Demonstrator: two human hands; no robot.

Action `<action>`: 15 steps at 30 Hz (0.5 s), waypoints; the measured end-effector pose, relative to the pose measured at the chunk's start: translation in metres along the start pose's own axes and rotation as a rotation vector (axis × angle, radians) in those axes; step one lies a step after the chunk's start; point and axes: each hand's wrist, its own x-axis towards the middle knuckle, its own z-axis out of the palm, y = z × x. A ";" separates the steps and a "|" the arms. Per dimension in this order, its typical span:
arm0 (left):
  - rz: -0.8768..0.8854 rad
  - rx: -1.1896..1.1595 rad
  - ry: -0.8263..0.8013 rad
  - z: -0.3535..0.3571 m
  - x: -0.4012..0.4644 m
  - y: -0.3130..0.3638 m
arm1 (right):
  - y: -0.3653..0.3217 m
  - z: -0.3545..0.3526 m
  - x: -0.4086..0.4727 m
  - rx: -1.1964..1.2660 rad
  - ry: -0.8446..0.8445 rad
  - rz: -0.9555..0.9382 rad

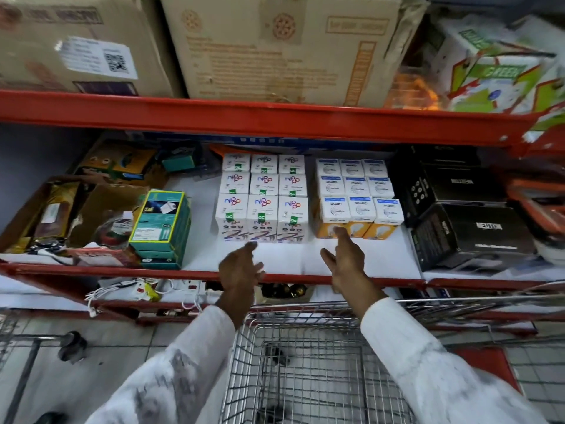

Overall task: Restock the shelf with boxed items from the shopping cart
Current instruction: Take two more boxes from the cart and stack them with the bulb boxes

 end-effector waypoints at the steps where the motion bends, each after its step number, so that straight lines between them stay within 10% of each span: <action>1: -0.051 0.002 -0.077 0.012 -0.010 -0.011 | -0.006 -0.013 0.005 0.020 0.053 0.011; 6: -0.234 0.076 -0.382 0.079 -0.037 -0.043 | -0.041 -0.062 0.034 0.054 0.153 0.009; 15: -0.132 0.198 -0.374 0.148 -0.001 -0.051 | -0.089 -0.080 0.081 0.019 -0.057 -0.010</action>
